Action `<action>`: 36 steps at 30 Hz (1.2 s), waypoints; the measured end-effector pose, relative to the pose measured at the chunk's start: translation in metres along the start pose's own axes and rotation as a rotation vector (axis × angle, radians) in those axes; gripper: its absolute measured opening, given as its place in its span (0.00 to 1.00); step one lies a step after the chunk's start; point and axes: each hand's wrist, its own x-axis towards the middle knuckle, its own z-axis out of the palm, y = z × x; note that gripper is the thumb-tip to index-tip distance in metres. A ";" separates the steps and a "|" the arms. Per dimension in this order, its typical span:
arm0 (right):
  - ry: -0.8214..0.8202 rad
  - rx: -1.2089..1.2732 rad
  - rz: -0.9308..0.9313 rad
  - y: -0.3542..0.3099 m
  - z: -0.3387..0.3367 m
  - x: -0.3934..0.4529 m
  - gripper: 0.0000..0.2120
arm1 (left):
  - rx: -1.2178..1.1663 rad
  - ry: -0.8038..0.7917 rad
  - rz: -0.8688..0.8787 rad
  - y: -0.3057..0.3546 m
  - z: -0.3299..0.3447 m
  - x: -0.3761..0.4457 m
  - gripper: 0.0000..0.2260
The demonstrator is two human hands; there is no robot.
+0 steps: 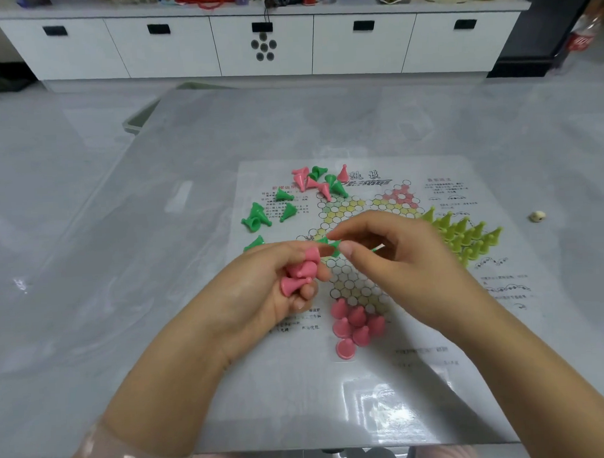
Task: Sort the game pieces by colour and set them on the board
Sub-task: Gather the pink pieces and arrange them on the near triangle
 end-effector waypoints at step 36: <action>-0.251 -0.478 -0.030 0.040 -0.042 -0.033 0.03 | -0.088 0.202 0.068 0.004 -0.010 0.006 0.07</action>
